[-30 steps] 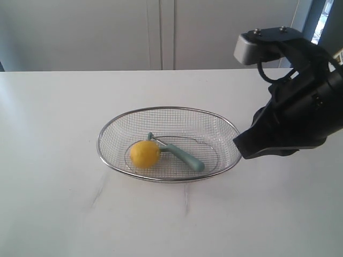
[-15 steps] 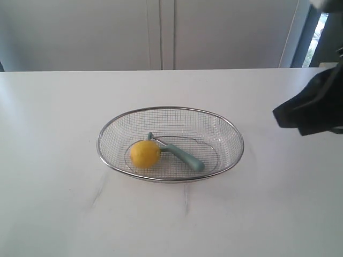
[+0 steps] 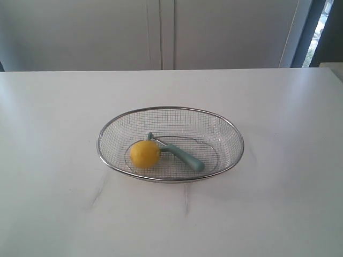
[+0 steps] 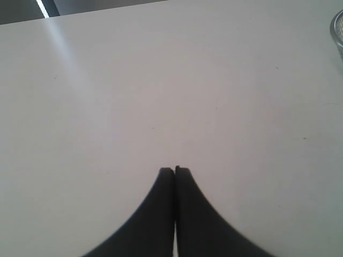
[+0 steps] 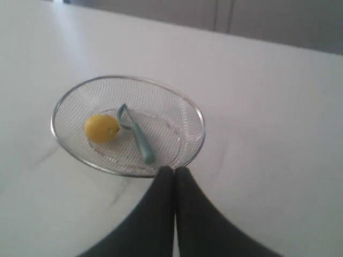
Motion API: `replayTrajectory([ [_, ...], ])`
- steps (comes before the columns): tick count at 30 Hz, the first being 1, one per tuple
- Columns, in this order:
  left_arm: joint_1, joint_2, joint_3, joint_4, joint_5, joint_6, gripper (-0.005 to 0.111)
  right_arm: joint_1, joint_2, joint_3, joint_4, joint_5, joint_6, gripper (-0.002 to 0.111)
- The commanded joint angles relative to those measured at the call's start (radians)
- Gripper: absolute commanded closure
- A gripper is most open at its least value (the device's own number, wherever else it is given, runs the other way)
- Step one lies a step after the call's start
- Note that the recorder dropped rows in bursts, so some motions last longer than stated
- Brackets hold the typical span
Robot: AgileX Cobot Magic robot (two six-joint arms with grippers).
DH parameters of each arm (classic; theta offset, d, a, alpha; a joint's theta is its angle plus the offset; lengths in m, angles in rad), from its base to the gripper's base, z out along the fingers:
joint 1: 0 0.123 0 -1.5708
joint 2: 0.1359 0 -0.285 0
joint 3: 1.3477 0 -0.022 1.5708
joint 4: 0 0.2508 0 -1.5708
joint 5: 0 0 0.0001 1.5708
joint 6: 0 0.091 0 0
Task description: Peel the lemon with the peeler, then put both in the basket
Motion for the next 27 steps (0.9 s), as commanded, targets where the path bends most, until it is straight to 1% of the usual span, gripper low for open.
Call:
replayTrajectory([
  [1,0.004,-0.005,0.004,-0.001,-0.004,0.001,0.107,-0.105,-0.136,0.005,-0.001,-0.005,0.000,0.108],
  [5,0.004,-0.005,0.004,-0.001,-0.004,0.001,0.107,-0.201,-0.289,0.005,-0.001,0.001,0.000,0.108],
  [8,0.004,-0.005,0.004,-0.001,-0.004,0.001,0.107,-0.235,-0.393,0.007,-0.001,0.001,0.000,0.108],
  [16,0.004,-0.005,0.004,-0.001,-0.004,0.001,0.107,-0.240,-0.592,0.007,0.037,0.006,0.013,0.108],
  [21,0.004,-0.005,0.004,-0.001,-0.004,0.001,0.107,-0.240,-0.630,0.018,0.047,0.019,0.015,0.108],
  [24,0.004,-0.005,0.004,-0.001,-0.004,0.001,0.107,-0.240,-0.635,0.070,0.060,-0.019,0.034,0.108],
  [27,0.004,-0.005,0.004,-0.001,-0.004,0.001,0.107,-0.241,-0.627,0.201,0.111,-0.157,0.034,0.108],
])
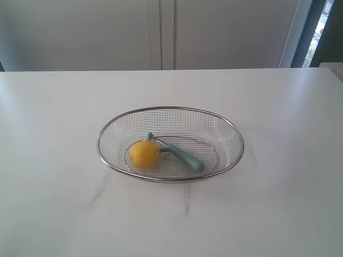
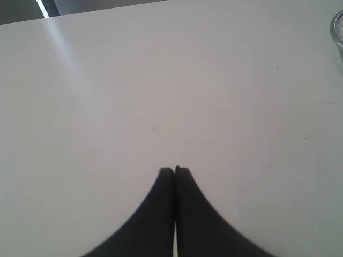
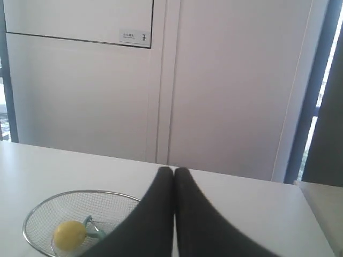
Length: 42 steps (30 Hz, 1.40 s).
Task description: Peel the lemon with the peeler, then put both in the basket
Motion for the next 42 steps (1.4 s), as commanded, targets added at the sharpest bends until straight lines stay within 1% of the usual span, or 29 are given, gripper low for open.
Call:
replayTrajectory([
  [1,0.004,-0.005,0.004,-0.001,-0.004,0.001,0.107,-0.008,0.005,0.186,0.060,-0.197,0.013,0.108],
  [4,0.004,-0.005,0.004,-0.001,-0.004,0.001,0.107,-0.008,0.005,0.323,0.094,-0.335,0.013,0.108],
  [11,0.004,-0.005,0.004,-0.001,-0.004,0.001,0.107,-0.008,0.005,0.551,0.124,-0.454,0.013,0.108],
  [12,0.004,-0.005,0.004,-0.001,-0.004,0.001,0.107,-0.008,0.001,0.579,0.113,-0.468,0.013,0.108],
  [15,0.004,-0.005,0.004,-0.001,-0.004,0.001,0.107,-0.008,-0.028,0.639,-0.003,-0.473,0.023,0.108],
  [17,0.004,-0.005,0.004,-0.001,-0.004,0.001,0.107,-0.008,-0.028,0.684,-0.062,-0.526,0.077,0.108],
  [20,0.004,-0.005,0.004,-0.001,-0.004,0.001,0.107,-0.008,-0.028,0.739,-0.155,-0.569,0.174,0.108],
  [23,0.004,-0.005,0.004,-0.001,-0.004,0.001,0.107,-0.008,-0.028,0.789,-0.278,-0.575,0.294,0.108],
  [26,0.004,-0.005,0.004,-0.001,-0.004,0.001,0.107,-0.008,-0.028,0.847,-0.405,-0.582,0.345,0.108],
  [33,0.004,-0.005,0.004,-0.001,-0.004,0.001,0.107,-0.008,-0.028,0.974,-0.405,-0.652,0.361,0.108],
  [35,0.004,-0.005,0.004,-0.001,-0.004,0.001,0.107,-0.006,-0.028,0.974,-0.408,-0.696,0.360,0.108],
  [38,0.004,-0.005,0.004,-0.001,-0.004,0.001,0.107,-0.006,-0.028,0.974,-0.408,-0.694,0.355,0.108],
  [42,0.004,-0.005,0.004,-0.001,-0.004,0.001,0.107,0.007,-0.028,0.974,-0.408,-0.694,0.243,0.108],
])
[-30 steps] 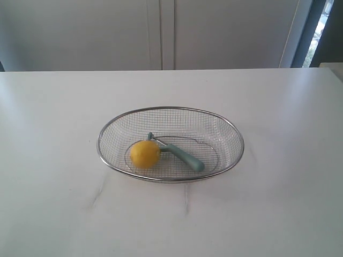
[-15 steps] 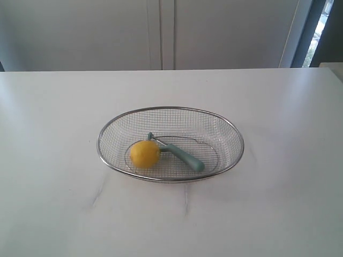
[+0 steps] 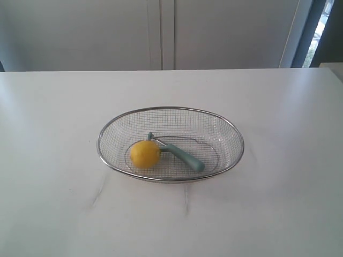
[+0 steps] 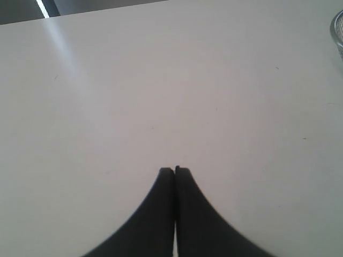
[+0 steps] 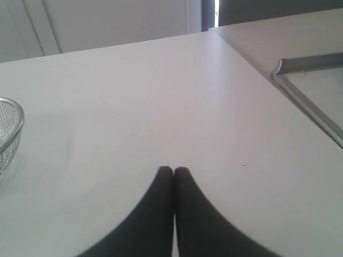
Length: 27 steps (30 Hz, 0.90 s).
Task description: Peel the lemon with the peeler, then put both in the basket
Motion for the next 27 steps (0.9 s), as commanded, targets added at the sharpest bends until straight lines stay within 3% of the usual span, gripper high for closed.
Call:
replayTrajectory([
  [1,0.004,-0.004,0.004,-0.001,-0.004,0.001,0.107,0.021,-0.006,0.004,-0.007,-0.019,-0.098,0.108],
  [11,0.004,-0.004,0.004,-0.001,-0.004,0.001,0.107,0.148,-0.006,0.004,0.039,-0.019,-0.105,0.108],
  [27,0.004,-0.004,0.004,-0.001,-0.004,0.001,0.107,0.180,-0.006,0.004,0.038,-0.020,-0.105,0.108],
])
